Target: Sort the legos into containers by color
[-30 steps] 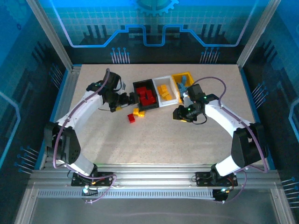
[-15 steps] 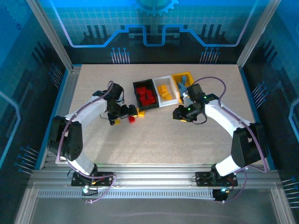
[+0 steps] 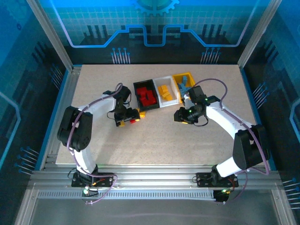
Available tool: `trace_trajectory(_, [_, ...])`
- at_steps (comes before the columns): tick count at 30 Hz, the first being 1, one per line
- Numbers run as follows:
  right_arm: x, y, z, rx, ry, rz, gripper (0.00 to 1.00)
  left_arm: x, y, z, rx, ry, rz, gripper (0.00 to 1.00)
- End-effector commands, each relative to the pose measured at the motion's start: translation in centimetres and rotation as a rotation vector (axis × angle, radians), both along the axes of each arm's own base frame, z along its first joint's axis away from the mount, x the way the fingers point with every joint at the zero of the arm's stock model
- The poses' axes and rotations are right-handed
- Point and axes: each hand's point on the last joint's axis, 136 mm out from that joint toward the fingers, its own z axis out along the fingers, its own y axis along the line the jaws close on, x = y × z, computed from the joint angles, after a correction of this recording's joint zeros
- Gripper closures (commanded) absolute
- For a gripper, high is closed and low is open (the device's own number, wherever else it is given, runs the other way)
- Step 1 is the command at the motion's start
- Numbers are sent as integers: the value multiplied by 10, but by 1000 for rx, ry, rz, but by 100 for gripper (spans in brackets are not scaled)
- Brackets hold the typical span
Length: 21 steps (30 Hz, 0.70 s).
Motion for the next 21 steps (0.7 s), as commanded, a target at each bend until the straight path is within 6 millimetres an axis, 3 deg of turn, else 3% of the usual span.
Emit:
trace_trajectory(1, [-6, -2, 5, -8, -14, 9, 57, 12, 0, -3, 45, -12, -7, 23])
trace_trajectory(10, [-11, -6, 3, -19, -6, 3, 57, 27, 1, -21, 89, 26, 11, 35])
trace_trajectory(13, [-11, -7, 3, -21, -7, 1, 57, 26, 1, -27, 96, 47, 8, 44])
trace_trajectory(15, [-10, -6, 3, -19, -9, -2, 57, 24, 5, -29, 107, 53, 8, 56])
trace_trajectory(21, [-11, -5, 1, -12, 0, -8, 57, 17, 16, -30, 108, 64, 19, 70])
